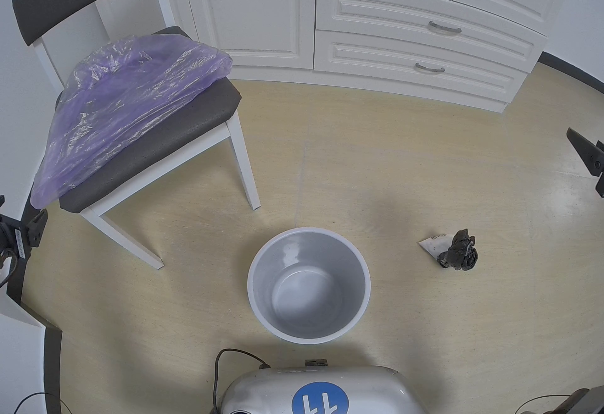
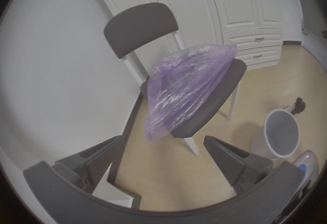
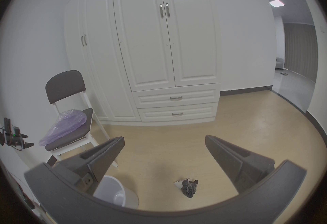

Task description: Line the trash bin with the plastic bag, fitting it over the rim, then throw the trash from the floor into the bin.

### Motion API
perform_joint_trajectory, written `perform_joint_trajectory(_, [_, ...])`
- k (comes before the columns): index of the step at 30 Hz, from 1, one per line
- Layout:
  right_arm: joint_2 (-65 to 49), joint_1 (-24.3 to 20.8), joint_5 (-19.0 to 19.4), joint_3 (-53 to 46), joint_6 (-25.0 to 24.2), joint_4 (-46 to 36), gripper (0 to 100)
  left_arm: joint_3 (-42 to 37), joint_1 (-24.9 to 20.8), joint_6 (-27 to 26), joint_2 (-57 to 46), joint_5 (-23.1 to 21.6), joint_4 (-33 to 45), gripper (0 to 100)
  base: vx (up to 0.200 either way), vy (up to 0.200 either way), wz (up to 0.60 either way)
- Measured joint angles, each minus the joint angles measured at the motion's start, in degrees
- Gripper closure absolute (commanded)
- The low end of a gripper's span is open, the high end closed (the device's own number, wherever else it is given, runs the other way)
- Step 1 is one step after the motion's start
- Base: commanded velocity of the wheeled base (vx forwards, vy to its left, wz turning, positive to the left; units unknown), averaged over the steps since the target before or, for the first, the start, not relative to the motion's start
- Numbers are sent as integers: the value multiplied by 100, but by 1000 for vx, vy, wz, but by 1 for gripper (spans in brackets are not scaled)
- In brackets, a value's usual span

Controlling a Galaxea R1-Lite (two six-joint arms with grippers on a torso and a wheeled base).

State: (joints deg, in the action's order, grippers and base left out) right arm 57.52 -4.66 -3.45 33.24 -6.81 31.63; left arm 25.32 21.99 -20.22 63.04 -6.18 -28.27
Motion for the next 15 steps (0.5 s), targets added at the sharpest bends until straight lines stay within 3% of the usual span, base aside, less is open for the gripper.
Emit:
perform_joint_trajectory(3, [155,-145,-22,11,-38,44,0,43,523,28,496,-947,-396,0,0,0,0])
perform_joint_trajectory(6, [273,-286,-40,22,-77,72,0,133,937,310,923,-1468,-633,0,0,0,0])
perform_joint_trajectory(15, [486,-837,-67,33,-177,93,0,786,1486,2654,1780,-1875,-983,0,0,0,0])
